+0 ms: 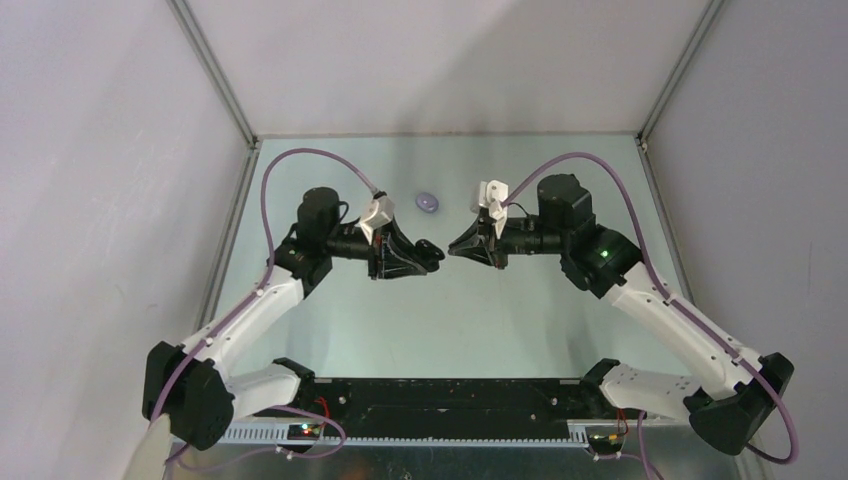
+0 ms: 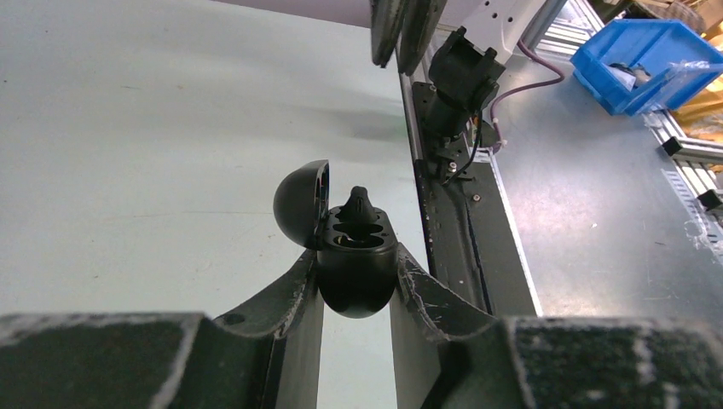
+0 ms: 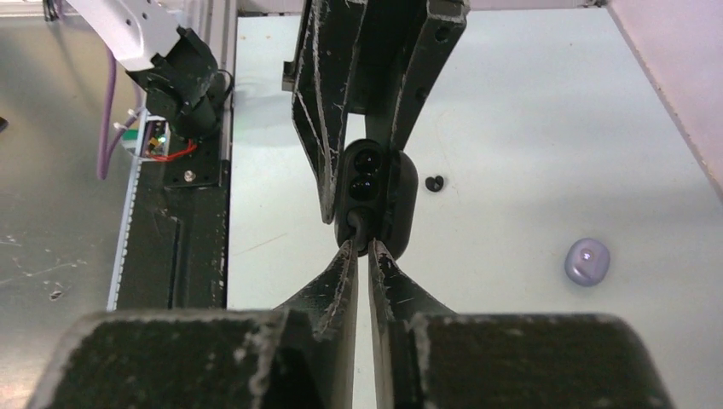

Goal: Insert the wireless bluetooth earbuds into the charging case
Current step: Pick up the left earbud from the center of the board.

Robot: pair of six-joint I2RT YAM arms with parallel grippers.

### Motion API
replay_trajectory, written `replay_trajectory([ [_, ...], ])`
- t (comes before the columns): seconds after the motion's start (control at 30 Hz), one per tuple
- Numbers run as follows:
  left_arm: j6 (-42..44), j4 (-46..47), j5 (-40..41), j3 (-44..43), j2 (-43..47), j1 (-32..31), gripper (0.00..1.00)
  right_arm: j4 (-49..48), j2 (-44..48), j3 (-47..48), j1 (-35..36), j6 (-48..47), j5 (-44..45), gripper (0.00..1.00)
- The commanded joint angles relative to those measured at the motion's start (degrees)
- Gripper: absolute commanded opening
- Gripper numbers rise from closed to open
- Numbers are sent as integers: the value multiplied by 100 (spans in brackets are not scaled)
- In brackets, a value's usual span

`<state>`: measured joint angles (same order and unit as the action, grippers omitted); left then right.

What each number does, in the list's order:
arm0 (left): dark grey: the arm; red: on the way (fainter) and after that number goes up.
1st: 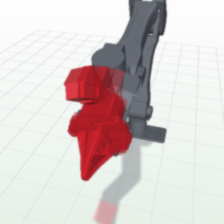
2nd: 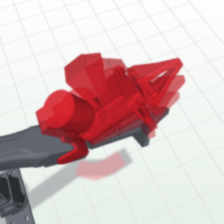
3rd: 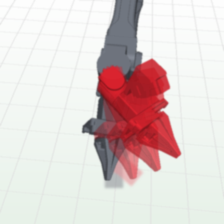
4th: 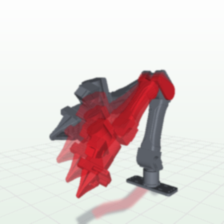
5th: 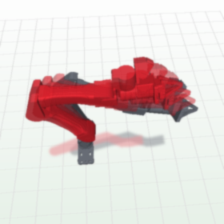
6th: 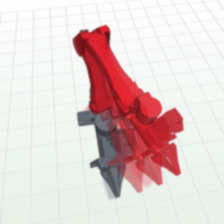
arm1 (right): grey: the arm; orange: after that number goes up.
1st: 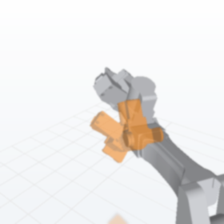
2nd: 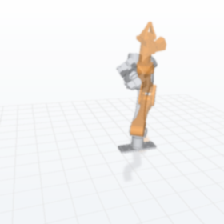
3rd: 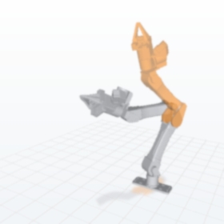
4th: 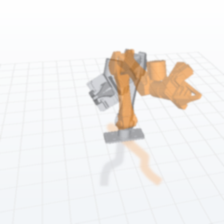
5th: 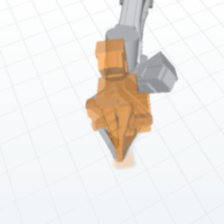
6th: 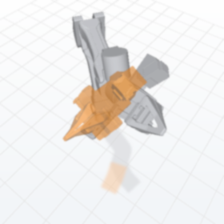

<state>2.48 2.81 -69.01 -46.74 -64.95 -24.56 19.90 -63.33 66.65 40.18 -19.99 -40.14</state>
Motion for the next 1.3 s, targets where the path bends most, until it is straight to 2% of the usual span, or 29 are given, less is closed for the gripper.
replay_trajectory([
  [0.0, 483, -445, -94, -320, 190, 8, 0, -37, -11, 220, -11, 131, -269, 10],
  [0.1, 963, -940, -90, -473, 249, 21, 0, -111, -93, 183, -5, 116, -92, 11],
  [0.27, 1799, -2087, -68, -798, 520, 215, 0, -722, -340, -42, -401, 580, 832, 29],
  [0.37, 2454, -2832, -21, -1104, 694, 501, 0, -1028, -858, -19, -615, 731, 825, 39],
  [0.5, 2818, -3175, -44, -1253, 1077, 1002, 0, -706, -1852, 398, -459, 363, 1008, 44],
  [0.63, 2940, -3201, -158, -1125, 1489, 1670, 0, -97, -3175, 1353, -92, 232, 1311, 44],
  [0.7, 3065, -3342, -195, -1044, 1623, 1963, 0, 202, -3854, 2172, 111, 416, 1329, 43],
  [0.97, 4070, -4247, 88, -752, 2260, 2717, 0, 1430, -6581, 4637, 344, 2162, 1269, 36],
  [1.03, 4078, -4253, 62, -628, 2349, 2764, 0, 1569, -6992, 4997, 375, 2525, 1160, 36],
  [1.27, 4022, -4152, -122, -412, 2514, 2834, 0, 1602, -7569, 5389, 593, 2958, 1420, 35],
])
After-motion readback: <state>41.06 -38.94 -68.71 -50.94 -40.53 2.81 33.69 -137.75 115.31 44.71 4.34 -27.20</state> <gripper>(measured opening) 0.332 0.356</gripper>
